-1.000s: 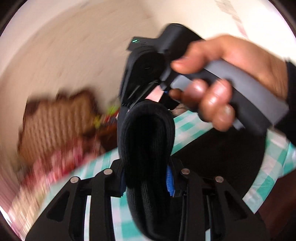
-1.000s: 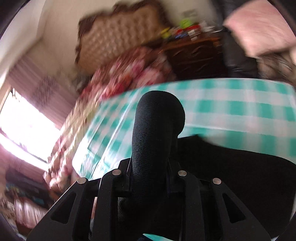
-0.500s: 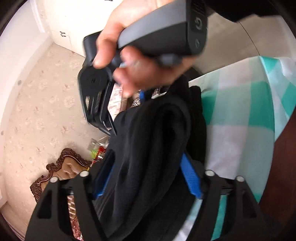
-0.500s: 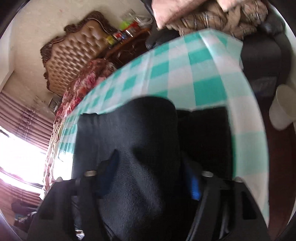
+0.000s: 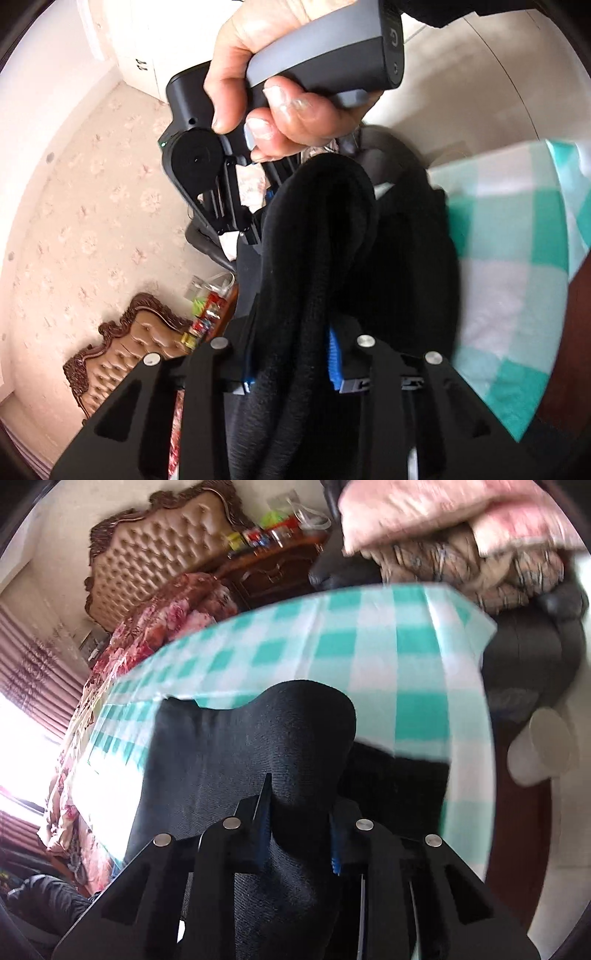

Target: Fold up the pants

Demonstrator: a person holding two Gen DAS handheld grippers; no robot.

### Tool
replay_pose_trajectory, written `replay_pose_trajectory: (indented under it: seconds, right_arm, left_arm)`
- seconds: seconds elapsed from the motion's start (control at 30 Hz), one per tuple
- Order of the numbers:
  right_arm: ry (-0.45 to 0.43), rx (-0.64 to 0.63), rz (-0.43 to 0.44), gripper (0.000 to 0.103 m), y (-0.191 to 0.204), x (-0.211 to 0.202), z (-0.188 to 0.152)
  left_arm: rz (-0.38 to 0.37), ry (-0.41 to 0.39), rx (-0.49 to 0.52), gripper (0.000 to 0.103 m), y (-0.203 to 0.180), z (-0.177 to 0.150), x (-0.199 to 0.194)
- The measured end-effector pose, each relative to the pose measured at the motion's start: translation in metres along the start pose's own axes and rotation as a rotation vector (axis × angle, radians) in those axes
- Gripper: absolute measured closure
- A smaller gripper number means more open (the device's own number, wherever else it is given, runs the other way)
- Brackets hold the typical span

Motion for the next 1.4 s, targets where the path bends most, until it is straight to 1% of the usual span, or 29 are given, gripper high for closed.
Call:
replay_pose_trajectory:
  seconds: [0.1,0.23,0.3,0.4,0.47,0.5,0.53,0.57,0.63,0.67,0.7,0.73,0.77,0.8,0.83,0.87,0.9,0.93,1.0,1.07,1.1,1.13,1.17,1.2,1.23,1.3,1.33,1.37,1.4]
  right_arm:
    - [-0.014,-0.008,-0.028,0.078,-0.005,-0.01,0.007]
    - [-0.016,0.004,-0.043,0.078,-0.022,-0.011,0.002]
    - [-0.014,0.0,-0.059,0.078,-0.028,-0.003,-0.001]
    - [-0.014,-0.029,-0.127,0.076,-0.039,0.018,-0.01]
    - [-0.017,-0.025,-0.222,0.066,-0.051,0.037,-0.016]
    - [-0.035,-0.017,-0.254,0.055,-0.055,0.042,-0.02]
    - [-0.055,-0.012,-0.262,0.048,-0.056,0.041,-0.022]
    - [-0.076,-0.009,-0.266,0.047,-0.056,0.039,-0.024]
    - [-0.096,-0.007,-0.295,0.047,-0.057,0.033,-0.026]
    - [-0.102,0.003,-0.322,0.046,-0.06,0.028,-0.027]
    - [-0.114,0.028,-0.355,0.043,-0.063,0.019,-0.029]
    - [-0.132,0.05,-0.369,0.037,-0.065,0.011,-0.032]
    - [-0.163,0.082,-0.379,0.035,-0.068,-0.002,-0.039]
    - [-0.176,0.101,-0.38,0.031,-0.07,-0.01,-0.046]
    - [-0.178,0.116,-0.389,0.021,-0.071,-0.014,-0.055]
    - [-0.178,0.127,-0.409,0.016,-0.072,-0.017,-0.065]
    - [-0.173,0.129,-0.422,0.015,-0.072,-0.017,-0.072]
    - [-0.155,0.13,-0.433,0.015,-0.072,-0.014,-0.082]
    - [-0.14,0.153,-0.433,0.015,-0.073,-0.011,-0.093]
    - [-0.134,0.21,-0.384,0.015,-0.076,-0.009,-0.099]
    - [-0.12,0.241,-0.357,0.017,-0.079,-0.008,-0.102]
    - [-0.097,0.276,-0.301,0.031,-0.079,-0.004,-0.104]
    - [-0.078,0.301,-0.249,0.038,-0.077,0.0,-0.106]
    - [-0.07,0.313,-0.22,0.05,-0.072,0.002,-0.108]
    - [-0.071,0.309,-0.213,0.055,-0.065,0.003,-0.108]
    - [-0.081,0.297,-0.203,0.06,-0.053,0.003,-0.108]
    - [-0.081,0.319,-0.185,0.061,-0.05,0.005,-0.111]
    - [-0.086,0.336,-0.18,0.061,-0.05,0.005,-0.112]
    - [-0.101,0.351,-0.179,0.061,-0.05,0.005,-0.113]
  left_arm:
    - [0.007,-0.013,0.018,0.073,0.003,0.02,0.0]
    - [0.005,-0.02,0.045,0.073,-0.004,0.033,0.006]
    - [-0.002,-0.015,0.059,0.073,-0.012,0.036,0.009]
    - [-0.024,0.002,0.081,0.073,-0.028,0.035,0.024]
    - [-0.056,0.021,0.087,0.069,-0.041,0.035,0.038]
    - [-0.065,0.018,0.087,0.059,-0.045,0.034,0.042]
    - [-0.064,0.004,0.09,0.053,-0.047,0.034,0.043]
    - [-0.062,-0.001,0.087,0.052,-0.045,0.034,0.044]
    - [-0.059,-0.023,0.06,0.034,-0.035,0.031,0.04]
    - [-0.061,-0.04,0.052,0.032,-0.03,0.029,0.035]
    - [-0.076,-0.073,0.038,0.03,-0.021,0.024,0.022]
    - [-0.083,-0.104,0.011,0.027,-0.012,0.016,0.007]
    - [-0.089,-0.126,-0.017,0.024,-0.005,0.008,-0.007]
    - [-0.089,-0.146,-0.065,0.021,0.008,-0.009,-0.024]
    - [-0.094,-0.155,-0.107,0.021,0.019,-0.029,-0.037]
    - [-0.111,-0.155,-0.134,0.021,0.027,-0.048,-0.046]
    - [-0.127,-0.15,-0.147,0.021,0.03,-0.061,-0.05]
    - [-0.142,-0.144,-0.157,0.021,0.033,-0.077,-0.056]
    - [-0.14,-0.121,-0.166,0.021,0.033,-0.106,-0.064]
    - [-0.147,-0.078,-0.164,0.025,0.03,-0.126,-0.062]
    - [-0.151,-0.045,-0.169,0.041,0.028,-0.139,-0.058]
    - [-0.158,-0.012,-0.185,0.064,0.031,-0.147,-0.052]
    - [-0.163,0.01,-0.206,0.071,0.032,-0.152,-0.05]
    - [-0.19,0.019,-0.243,0.071,0.039,-0.159,-0.047]
    - [-0.184,0.021,-0.253,0.071,0.044,-0.162,-0.047]
    - [-0.175,0.028,-0.258,0.071,0.05,-0.169,-0.046]
    - [-0.179,0.033,-0.268,0.069,0.052,-0.173,-0.045]
    - [-0.181,0.036,-0.279,0.066,0.055,-0.178,-0.043]
    - [-0.184,0.035,-0.297,0.06,0.058,-0.182,-0.042]
Point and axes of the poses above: each gripper's, at about its wrist camera, not at the fingertips, and x roughly the way its jaws point, y to its left, z to its top, the point moved 5 cm from there along x, roughly the way its jaws point, and after that the axes turned 15 degrees about -z, right-handed, at the moved point
